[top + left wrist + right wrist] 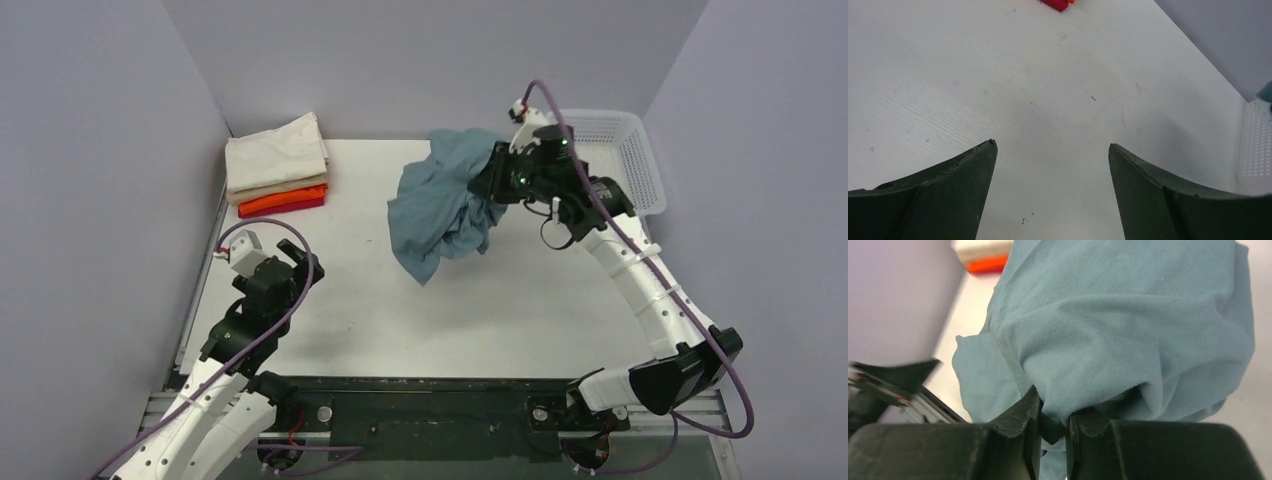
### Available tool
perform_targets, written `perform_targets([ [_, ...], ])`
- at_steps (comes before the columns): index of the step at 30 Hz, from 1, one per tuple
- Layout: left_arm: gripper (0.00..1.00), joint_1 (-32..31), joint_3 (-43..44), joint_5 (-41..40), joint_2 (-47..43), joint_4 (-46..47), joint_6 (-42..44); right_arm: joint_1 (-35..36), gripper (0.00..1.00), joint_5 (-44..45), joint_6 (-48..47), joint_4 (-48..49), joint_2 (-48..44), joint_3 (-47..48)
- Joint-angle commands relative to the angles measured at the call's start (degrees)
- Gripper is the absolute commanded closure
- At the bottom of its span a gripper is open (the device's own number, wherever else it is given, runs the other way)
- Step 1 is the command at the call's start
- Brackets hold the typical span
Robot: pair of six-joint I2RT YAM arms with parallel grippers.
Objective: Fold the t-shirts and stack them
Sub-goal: Move the tshirt to the center of the board, then flatten out the tshirt
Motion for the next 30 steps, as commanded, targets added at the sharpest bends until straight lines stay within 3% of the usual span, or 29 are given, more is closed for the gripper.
perform_targets([
  [1,0.08,0.3,1.5,-0.2,-0.7,-4.3,-3.3,4.7,1.0,12.9,-0.2,7.7,-1.4,-18.3],
  [3,0.07,0.3,0.8,1.6,-0.8,-4.0,-3.4,7.0,0.96,17.5,2.6,12.3,-0.1,-26.3],
  [4,0.07,0.4,0.2,2.4,-0.8,-3.6,-3.2,7.8,0.86,18.4,3.7,12.8,1.9,-28.0],
  [6,0.07,0.3,-0.4,5.4,-0.4,-2.3,-2.0,8.3,0.47,20.6,6.9,12.2,4.6,-30.9],
  [7,0.07,0.3,-0.9,8.4,-0.1,-1.7,-0.6,8.6,0.19,22.4,7.9,11.8,4.9,-32.3],
  [9,0.07,0.3,-1.9,14.4,1.1,0.8,1.8,8.8,0.07,25.2,8.7,11.3,3.5,-34.2],
  [12,0.07,-0.1,-3.7,27.1,4.8,7.4,4.4,8.9,0.05,29.4,9.4,9.8,-3.8,-36.6],
  [16,0.07,-3.1,-5.7,36.8,12.7,16.0,3.9,8.0,0.04,35.1,10.1,5.4,-12.5,-38.8],
  [22,0.08,-13.9,-4.9,38.6,25.7,25.2,3.2,5.5,0.03,36.0,11.6,0.1,-20.2,-44.3],
  [30,0.2,-21.5,-2.0,36.0,40.1,30.2,1.6,-1.1,0.05,31.2,16.5,1.3,-27.1,-58.6],
])
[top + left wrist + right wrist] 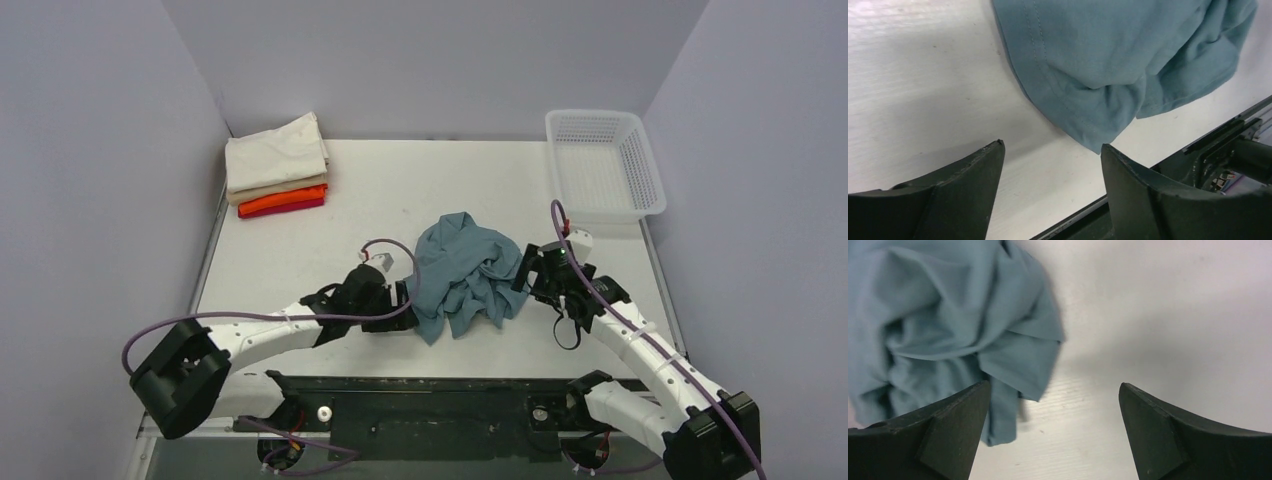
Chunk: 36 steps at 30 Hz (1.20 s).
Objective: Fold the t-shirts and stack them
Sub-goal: Flatten out the tshirt
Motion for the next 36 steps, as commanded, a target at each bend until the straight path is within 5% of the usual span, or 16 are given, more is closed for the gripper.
perform_targets([
  [1,0.23,-4.4,4.5,-2.2,7.3,7.1,-1.3,-1.7,0.05,-1.5,3.3,-0.1,-3.2,-5.9],
  [7,0.44,-10.1,11.1,-15.8,19.5,6.7,-4.0,-1.8,0.1,-7.7,5.1,8.0,-1.5,-12.7],
  [9,0.58,-10.2,13.7,-16.6,23.2,5.9,-4.3,-1.7,0.13,-9.1,5.5,11.1,0.3,-13.6],
  [12,0.99,-10.3,17.3,-20.1,26.3,-0.5,-5.8,-1.6,0.15,-9.4,4.7,16.0,3.6,-14.2],
  [18,1.0,-10.2,16.2,-25.9,22.1,-1.9,-6.6,-1.5,0.26,-9.2,3.2,22.9,13.0,-12.4],
  [20,1.0,-10.1,14.9,-28.0,19.2,-1.8,-6.5,-1.5,0.38,-9.3,3.7,24.6,15.6,-12.1],
  [23,1.0,-8.7,15.0,-33.8,15.3,-4.9,-7.0,-1.5,0.92,-6.0,3.9,22.8,15.8,-10.8],
  [24,1.0,-7.2,15.2,-35.0,13.1,-6.3,-6.8,-1.5,0.97,-4.8,3.9,21.9,14.3,-9.9],
  [36,1.0,7.5,27.0,-45.3,-7.2,-12.6,5.3,-2.4,1.0,14.2,-6.5,-1.4,-6.3,10.6],
])
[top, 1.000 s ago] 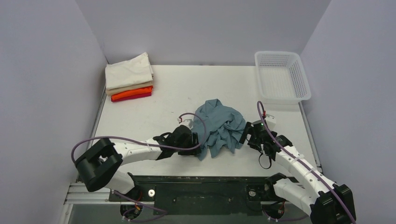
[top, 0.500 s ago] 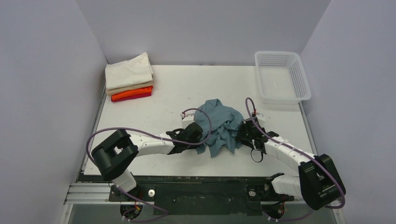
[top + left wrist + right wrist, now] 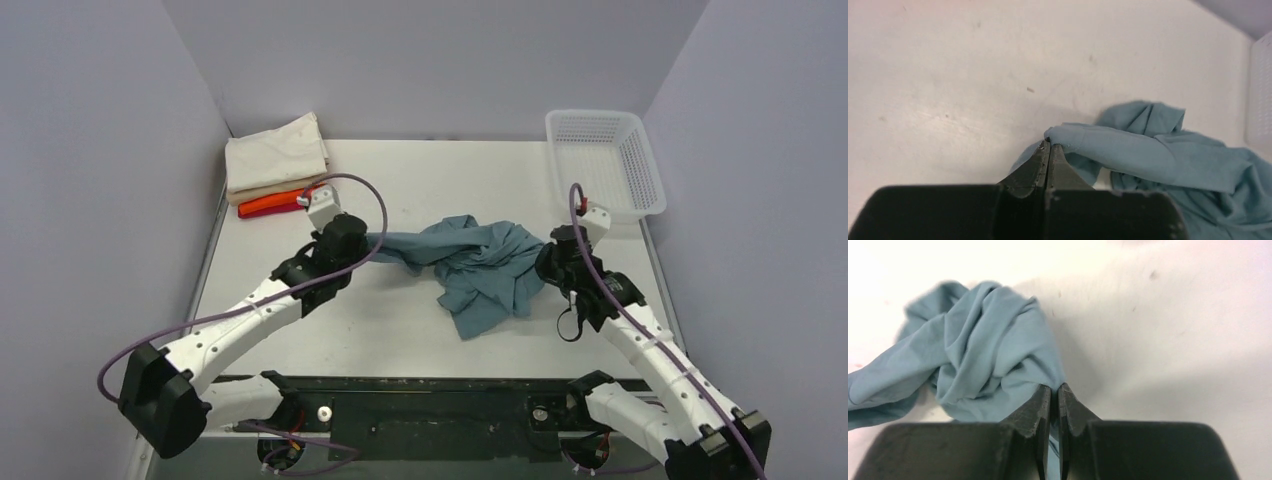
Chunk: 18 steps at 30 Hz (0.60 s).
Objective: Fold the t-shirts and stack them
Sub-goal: Flatten out the tshirt
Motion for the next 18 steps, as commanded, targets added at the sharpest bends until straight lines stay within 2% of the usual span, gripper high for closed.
perform_targets([
  [1,1.0,3.1,9.2,-7.2,-8.0,-1.9,7.3,-0.6,1.0,9.6,-6.2,-8.4,-5.9,11.7],
  [5,1.0,4.0,18.9,-12.5,-13.3,-1.6,14.1,-0.7,1.0,9.0,-10.5,-11.2,-6.3,28.5],
  [9,1.0,4.0,27.0,-15.9,-17.5,0.2,22.0,-0.7,1.0,3.3,-14.8,-14.1,-5.2,42.0],
  [13,1.0,4.0,32.3,-17.4,-20.9,2.6,27.3,-0.7,1.0,-3.7,-17.2,-16.6,-5.4,50.5],
  [18,1.0,4.0,36.0,-17.6,-23.4,2.6,30.9,-0.7,1.0,-8.6,-17.9,-19.0,-6.3,54.6],
])
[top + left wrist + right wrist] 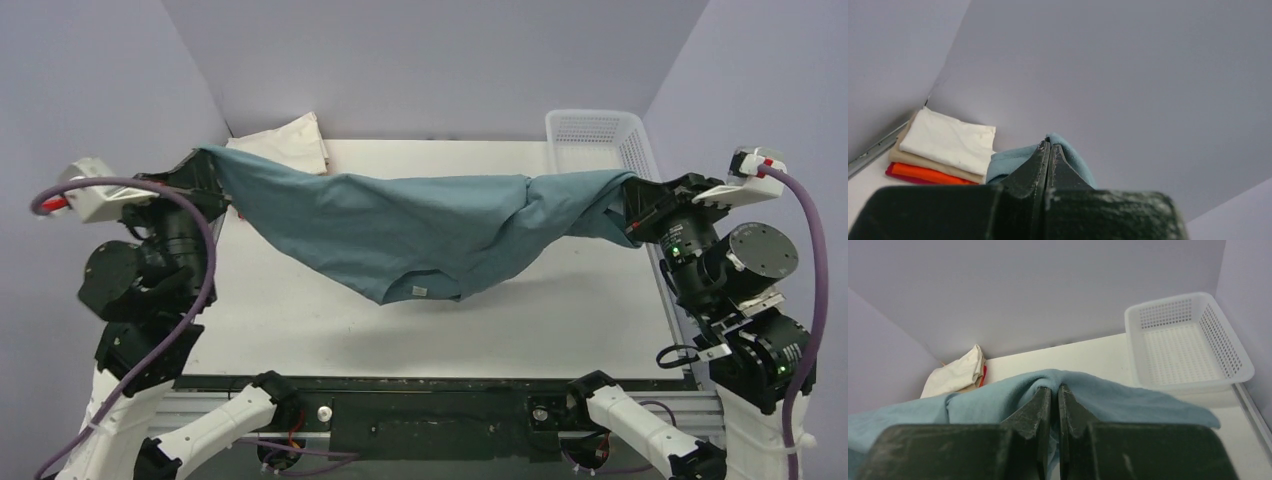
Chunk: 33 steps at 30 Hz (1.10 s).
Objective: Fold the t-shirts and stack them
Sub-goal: Flatten out the tshirt
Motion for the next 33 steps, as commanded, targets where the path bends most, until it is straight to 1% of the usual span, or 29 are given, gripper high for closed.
perform_targets([
  [1,1.0,0.4,2.9,-1.9,-0.9,1.9,6.4,-0.4,1.0,-6.3,-2.3,-2.5,0.2,2.4],
  [7,1.0,0.4,0.4,-4.5,-0.5,3.6,7.2,-0.4,1.0,-8.7,0.5,-1.8,1.8,0.1],
  [10,1.0,0.5,0.0,-7.3,2.5,4.9,8.5,-0.4,1.0,-8.3,-0.2,-1.2,5.4,0.7],
  [13,1.0,1.5,-0.8,-9.4,7.8,10.0,11.4,-0.4,1.0,-6.3,-1.3,-0.8,10.8,2.2],
  [14,1.0,2.2,0.8,-9.0,9.3,10.3,12.0,-0.5,1.0,-4.9,-2.4,-0.3,12.0,3.7],
  [15,1.0,4.6,2.1,-8.3,12.8,9.7,12.0,-0.5,1.0,-4.2,-3.1,0.1,14.7,6.2],
  [16,1.0,6.3,6.3,-5.0,14.8,8.2,10.9,-0.6,1.0,-2.6,-4.1,0.1,16.0,7.8],
  [17,1.0,10.0,9.0,-2.8,19.1,3.7,9.5,-0.9,1.0,-2.1,-4.4,0.0,19.2,11.8],
  [18,1.0,12.0,14.8,1.9,21.1,1.4,6.7,-1.4,1.0,-1.8,-5.0,-0.2,20.5,13.7],
  [19,1.0,15.1,17.5,6.3,24.7,-2.4,5.7,-1.7,1.0,-1.7,-5.1,-0.3,22.9,17.5],
  [20,1.0,16.3,22.3,8.1,26.3,-3.8,4.6,-2.3,1.0,-2.5,-5.3,-0.7,24.0,19.2],
  [22,1.0,18.7,27.3,11.2,29.2,-6.8,4.5,-3.3,1.0,-4.9,-5.1,-1.8,26.1,23.3],
  [24,1.0,19.5,29.5,11.9,30.3,-9.8,5.0,-4.0,1.0,-7.6,-5.0,-4.2,26.9,25.7],
  [26,1.0,19.8,27.5,11.8,28.9,-11.8,5.2,-4.3,1.0,-9.8,-4.9,-6.5,26.4,24.6],
  [27,1.0,20.0,26.2,11.1,27.0,-12.1,4.9,-4.5,1.0,-11.0,-4.2,-7.1,25.3,22.0],
  [28,1.0,20.1,22.7,10.8,26.1,-12.2,4.7,-4.7,1.0,-11.4,-3.9,-8.3,24.5,20.3],
  [29,1.0,20.4,19.3,10.3,24.1,-12.4,4.5,-4.9,1.0,-12.3,-3.3,-9.1,22.8,16.6],
  [31,1.0,21.2,15.0,9.9,21.7,-13.7,4.2,-5.2,1.0,-13.4,-2.3,-12.8,20.0,11.3],
  [33,1.0,21.8,11.6,9.2,20.4,-15.6,3.7,-5.4,1.0,-16.3,-2.5,-15.3,17.6,6.5],
])
